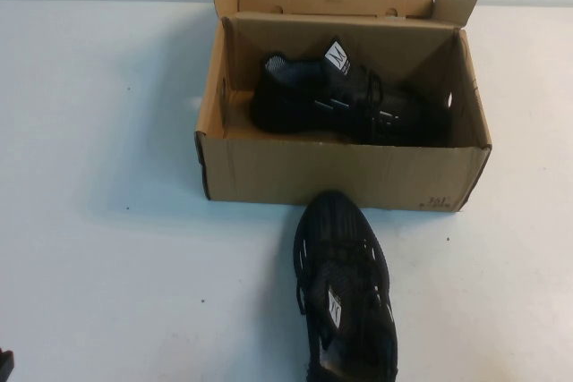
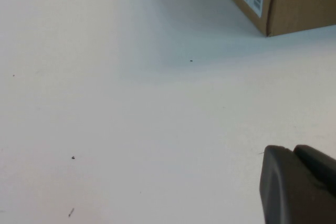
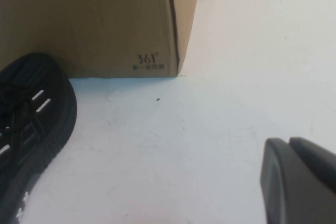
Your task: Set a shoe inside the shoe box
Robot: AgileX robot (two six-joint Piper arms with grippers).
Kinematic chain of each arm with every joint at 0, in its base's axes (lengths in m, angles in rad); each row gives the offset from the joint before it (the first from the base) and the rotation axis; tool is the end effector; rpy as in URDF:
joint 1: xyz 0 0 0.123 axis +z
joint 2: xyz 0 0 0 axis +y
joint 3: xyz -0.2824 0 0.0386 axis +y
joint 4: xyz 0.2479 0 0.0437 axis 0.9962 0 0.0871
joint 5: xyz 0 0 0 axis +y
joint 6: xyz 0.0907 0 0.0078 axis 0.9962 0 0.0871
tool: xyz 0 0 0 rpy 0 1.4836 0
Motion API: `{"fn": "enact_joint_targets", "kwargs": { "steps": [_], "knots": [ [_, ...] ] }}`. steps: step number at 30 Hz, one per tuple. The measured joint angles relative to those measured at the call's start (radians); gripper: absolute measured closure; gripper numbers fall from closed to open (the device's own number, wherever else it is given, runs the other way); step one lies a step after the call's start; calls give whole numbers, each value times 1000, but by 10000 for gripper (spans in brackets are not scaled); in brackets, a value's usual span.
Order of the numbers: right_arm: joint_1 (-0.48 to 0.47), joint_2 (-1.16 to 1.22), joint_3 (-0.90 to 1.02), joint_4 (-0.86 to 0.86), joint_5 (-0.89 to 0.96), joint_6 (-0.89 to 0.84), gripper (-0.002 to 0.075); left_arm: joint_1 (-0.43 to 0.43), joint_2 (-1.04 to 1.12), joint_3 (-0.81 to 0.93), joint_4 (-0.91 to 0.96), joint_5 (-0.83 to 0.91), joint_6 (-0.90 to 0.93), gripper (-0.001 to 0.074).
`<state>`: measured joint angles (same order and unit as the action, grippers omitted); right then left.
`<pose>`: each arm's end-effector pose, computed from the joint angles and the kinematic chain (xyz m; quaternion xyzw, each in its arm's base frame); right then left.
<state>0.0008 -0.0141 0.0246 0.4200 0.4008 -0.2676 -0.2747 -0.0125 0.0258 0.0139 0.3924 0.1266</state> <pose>0.0514 0.0146 0.1727 0.0011 0.8015 0.1006 0.5895 0.0502 -0.0136 0.1698 0.1651 0.7933 -0.0375 0.5848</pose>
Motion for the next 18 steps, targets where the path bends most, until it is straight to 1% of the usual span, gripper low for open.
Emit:
{"fn": "enact_joint_targets", "kwargs": {
  "steps": [13, 18],
  "knots": [
    [0, 0, 0, 0, 0, 0, 742, 0, 0, 0, 0, -2, 0, 736],
    [0, 0, 0, 2, -43, 0, 742, 0, 0, 0, 0, -44, 0, 736]
  ]
}}
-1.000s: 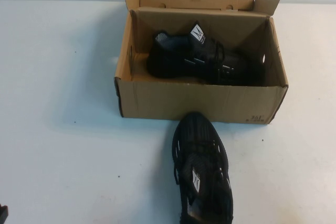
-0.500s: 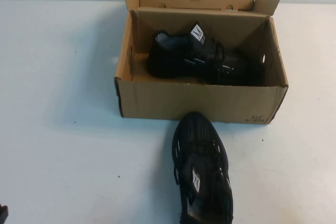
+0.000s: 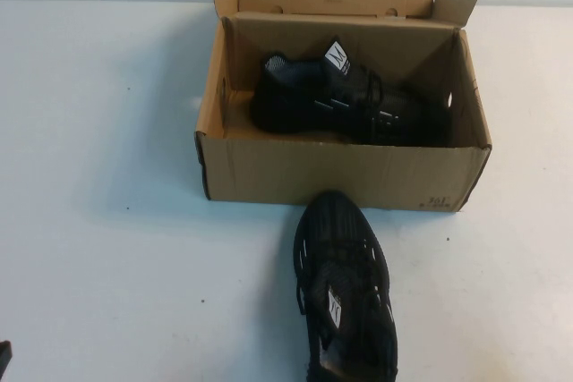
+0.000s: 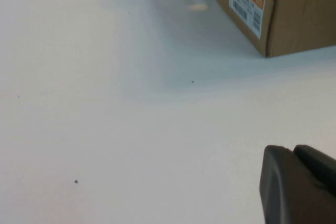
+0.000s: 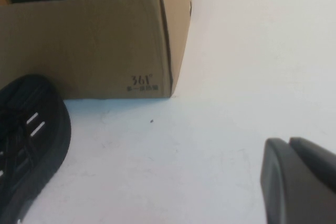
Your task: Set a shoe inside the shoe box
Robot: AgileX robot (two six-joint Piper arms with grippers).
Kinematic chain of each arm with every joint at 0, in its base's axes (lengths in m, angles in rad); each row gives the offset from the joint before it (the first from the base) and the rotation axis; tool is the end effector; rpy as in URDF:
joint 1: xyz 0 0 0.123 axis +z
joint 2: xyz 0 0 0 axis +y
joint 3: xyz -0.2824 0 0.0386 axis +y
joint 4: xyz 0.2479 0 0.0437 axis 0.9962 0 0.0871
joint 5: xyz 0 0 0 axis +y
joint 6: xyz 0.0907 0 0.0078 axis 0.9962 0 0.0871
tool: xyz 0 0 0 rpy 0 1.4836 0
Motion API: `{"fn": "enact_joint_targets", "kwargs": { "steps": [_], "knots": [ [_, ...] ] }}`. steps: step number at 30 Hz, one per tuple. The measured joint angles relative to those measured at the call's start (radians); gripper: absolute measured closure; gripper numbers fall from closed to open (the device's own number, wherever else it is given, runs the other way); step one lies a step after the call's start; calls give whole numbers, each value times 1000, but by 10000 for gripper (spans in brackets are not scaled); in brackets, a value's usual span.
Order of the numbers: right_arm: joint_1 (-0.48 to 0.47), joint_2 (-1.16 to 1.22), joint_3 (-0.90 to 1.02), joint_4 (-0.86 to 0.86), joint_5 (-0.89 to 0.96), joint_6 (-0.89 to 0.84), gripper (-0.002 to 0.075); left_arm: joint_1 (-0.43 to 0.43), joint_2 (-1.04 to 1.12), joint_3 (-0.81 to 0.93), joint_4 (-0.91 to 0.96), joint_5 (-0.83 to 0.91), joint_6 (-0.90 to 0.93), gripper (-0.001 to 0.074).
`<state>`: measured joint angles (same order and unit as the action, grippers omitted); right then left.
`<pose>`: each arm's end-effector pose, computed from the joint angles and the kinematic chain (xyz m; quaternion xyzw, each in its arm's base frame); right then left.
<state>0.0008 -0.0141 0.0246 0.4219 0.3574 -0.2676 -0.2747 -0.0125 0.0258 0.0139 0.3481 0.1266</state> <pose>0.0526 0.0131 0.1762 0.0071 0.7894 0.0967 0.6062 0.0513 -0.0140 0.1737 0.1626 0.7803 -0.0389 0.6026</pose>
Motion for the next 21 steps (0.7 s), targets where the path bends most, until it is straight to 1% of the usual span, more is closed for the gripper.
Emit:
{"fn": "enact_joint_targets", "kwargs": {
  "steps": [4, 8, 14, 17, 21],
  "knots": [
    [0, 0, 0, 16, -86, 0, 743, 0, 0, 0, 0, -71, 0, 736],
    [0, 0, 0, 72, -188, 0, 742, 0, 0, 0, 0, -145, 0, 736],
    [0, 0, 0, 117, -314, 0, 742, 0, 0, 0, 0, -315, 0, 736],
    [0, 0, 0, 123, -331, 0, 742, 0, 0, 0, 0, -394, 0, 736],
    [0, 0, 0, 126, -331, 0, 743, 0, 0, 0, 0, -418, 0, 736]
  ]
}}
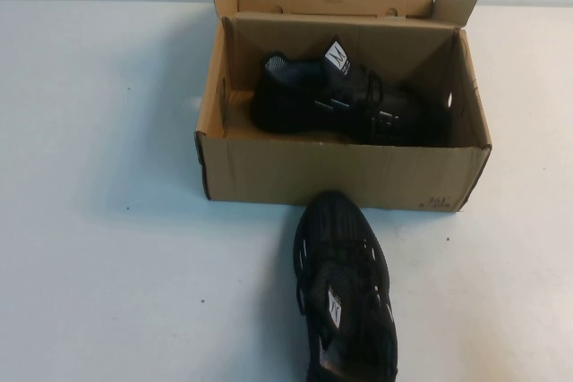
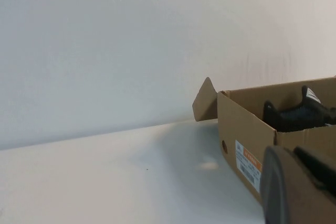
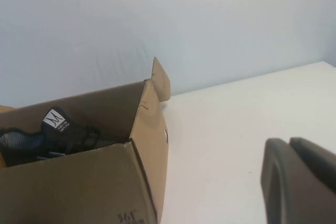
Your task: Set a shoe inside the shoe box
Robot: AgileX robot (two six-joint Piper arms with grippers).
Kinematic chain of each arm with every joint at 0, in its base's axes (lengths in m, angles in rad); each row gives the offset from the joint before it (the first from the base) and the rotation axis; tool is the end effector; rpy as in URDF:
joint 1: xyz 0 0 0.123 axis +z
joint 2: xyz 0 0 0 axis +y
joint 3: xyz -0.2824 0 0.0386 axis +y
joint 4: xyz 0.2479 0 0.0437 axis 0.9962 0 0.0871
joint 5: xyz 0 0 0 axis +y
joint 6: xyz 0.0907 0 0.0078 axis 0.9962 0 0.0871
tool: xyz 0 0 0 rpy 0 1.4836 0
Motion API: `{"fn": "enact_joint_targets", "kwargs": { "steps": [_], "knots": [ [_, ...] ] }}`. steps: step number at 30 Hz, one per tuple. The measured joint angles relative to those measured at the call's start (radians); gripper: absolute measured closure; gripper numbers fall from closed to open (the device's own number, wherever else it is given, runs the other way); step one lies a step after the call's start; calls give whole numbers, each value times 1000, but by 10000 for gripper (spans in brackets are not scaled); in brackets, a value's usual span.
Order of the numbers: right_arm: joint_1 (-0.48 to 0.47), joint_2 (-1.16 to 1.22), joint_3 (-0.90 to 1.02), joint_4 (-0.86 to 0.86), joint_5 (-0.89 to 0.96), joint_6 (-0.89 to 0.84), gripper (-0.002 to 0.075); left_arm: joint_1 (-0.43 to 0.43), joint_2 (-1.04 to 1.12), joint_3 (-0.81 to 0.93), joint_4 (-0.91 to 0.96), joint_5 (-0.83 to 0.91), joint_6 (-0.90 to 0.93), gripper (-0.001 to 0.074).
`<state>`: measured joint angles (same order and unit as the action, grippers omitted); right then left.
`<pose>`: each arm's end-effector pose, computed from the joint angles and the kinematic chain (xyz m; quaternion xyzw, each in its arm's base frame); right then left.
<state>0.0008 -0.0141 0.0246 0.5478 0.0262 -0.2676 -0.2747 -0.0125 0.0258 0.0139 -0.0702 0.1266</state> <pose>0.0563 0.0014 0.2035 0.0908 0.6816 0.1063 0.7182 0.0536 -0.0152 0.2114 0.1352 0.6402 -0.0510 0.7544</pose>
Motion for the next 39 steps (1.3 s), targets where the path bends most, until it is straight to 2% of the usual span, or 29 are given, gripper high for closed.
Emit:
{"fn": "enact_joint_targets", "kwargs": {
  "steps": [8, 12, 15, 19, 23, 28, 33, 39],
  "knots": [
    [0, 0, 0, 2, -26, 0, 742, 0, 0, 0, 0, -17, 0, 736],
    [0, 0, 0, 5, -152, 0, 742, 0, 0, 0, 0, -83, -14, 736],
    [0, 0, 0, 13, -338, 0, 742, 0, 0, 0, 0, -199, -65, 736],
    [0, 0, 0, 24, -618, 35, 743, 0, 0, 0, 0, -452, -153, 736],
    [0, 0, 0, 24, -759, 90, 742, 0, 0, 0, 0, -663, -182, 736],
    [0, 0, -22, -41, -782, 105, 743, 0, -2, -10, 0, -730, -210, 736],
    [0, 0, -152, -118, -769, 108, 743, 0, -2, -109, 4, -728, -216, 736],
    [0, 0, -351, -139, -656, 149, 742, 0, -2, -289, 35, -612, -216, 736]
  ]
}}
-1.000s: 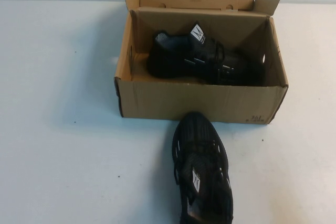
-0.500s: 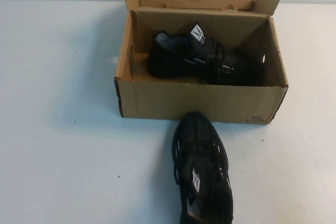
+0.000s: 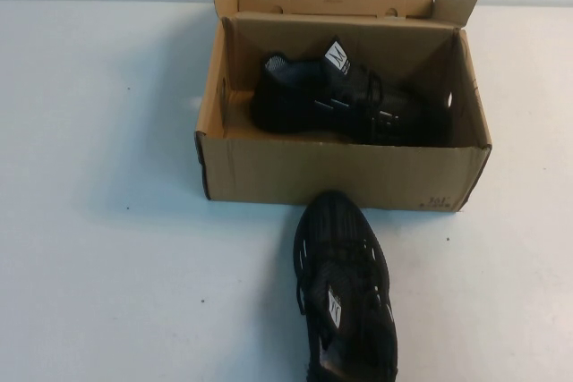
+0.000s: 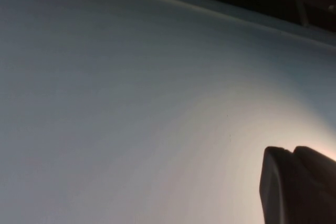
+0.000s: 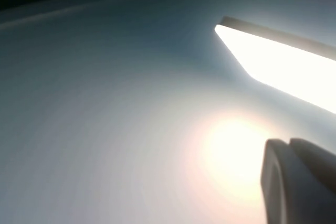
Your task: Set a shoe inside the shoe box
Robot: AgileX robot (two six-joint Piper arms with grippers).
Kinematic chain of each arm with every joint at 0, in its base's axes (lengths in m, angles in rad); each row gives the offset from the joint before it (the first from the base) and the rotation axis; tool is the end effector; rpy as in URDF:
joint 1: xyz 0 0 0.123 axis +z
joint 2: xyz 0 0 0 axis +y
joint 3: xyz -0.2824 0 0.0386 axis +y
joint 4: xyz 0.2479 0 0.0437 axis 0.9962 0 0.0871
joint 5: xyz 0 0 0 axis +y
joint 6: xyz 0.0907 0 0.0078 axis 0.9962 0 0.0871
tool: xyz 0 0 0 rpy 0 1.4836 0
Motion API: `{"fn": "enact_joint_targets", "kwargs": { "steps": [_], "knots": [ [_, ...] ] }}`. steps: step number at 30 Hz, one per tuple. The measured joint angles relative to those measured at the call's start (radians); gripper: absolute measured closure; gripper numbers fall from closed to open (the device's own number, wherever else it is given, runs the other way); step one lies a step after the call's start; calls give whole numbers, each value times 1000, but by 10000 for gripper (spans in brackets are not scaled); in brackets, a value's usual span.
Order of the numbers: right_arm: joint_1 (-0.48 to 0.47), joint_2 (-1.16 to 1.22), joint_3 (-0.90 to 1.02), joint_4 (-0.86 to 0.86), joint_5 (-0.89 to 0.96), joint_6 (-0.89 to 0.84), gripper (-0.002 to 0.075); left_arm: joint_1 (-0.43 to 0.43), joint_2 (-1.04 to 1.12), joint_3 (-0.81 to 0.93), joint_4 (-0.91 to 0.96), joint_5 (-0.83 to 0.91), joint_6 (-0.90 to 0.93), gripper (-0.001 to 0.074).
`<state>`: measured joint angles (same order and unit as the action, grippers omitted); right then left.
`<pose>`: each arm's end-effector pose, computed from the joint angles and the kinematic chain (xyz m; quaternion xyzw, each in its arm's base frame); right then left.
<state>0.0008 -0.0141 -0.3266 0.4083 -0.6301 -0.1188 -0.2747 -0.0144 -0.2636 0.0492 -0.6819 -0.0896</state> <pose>-0.0172 -0.0213 0.3569 0.1420 0.2573 0.0721 0.9531 -0.0112 0.0002 0.3463 0.0438 0.2558 -0.1607 0.9523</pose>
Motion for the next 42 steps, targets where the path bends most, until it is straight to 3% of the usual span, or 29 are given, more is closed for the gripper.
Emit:
{"fn": "enact_joint_targets", "kwargs": {
  "steps": [5, 12, 17, 22, 29, 36, 42],
  "knots": [
    [0, 4, -162, -6, 178, 56, 742, 0, 2, -149, 9, 171, -2, 736],
    [0, 176, -398, -19, 710, 56, 742, 0, 130, -311, 9, 484, -4, 736],
    [0, 359, -455, 7, 1021, 56, 742, 0, 230, -327, 7, 696, -6, 736],
    [0, 481, -455, 1, 1149, 56, 742, 0, 262, -327, 9, 897, -8, 736],
    [0, 509, -455, 78, 1192, 56, 742, 0, 262, -327, 9, 1063, -8, 736],
    [2, 595, -502, 213, 1350, -124, 742, 0, 264, -327, 9, 1092, -8, 736],
    [7, 816, -650, 267, 1627, -243, 742, 0, 298, -327, 9, 1094, -8, 736]
  ]
}}
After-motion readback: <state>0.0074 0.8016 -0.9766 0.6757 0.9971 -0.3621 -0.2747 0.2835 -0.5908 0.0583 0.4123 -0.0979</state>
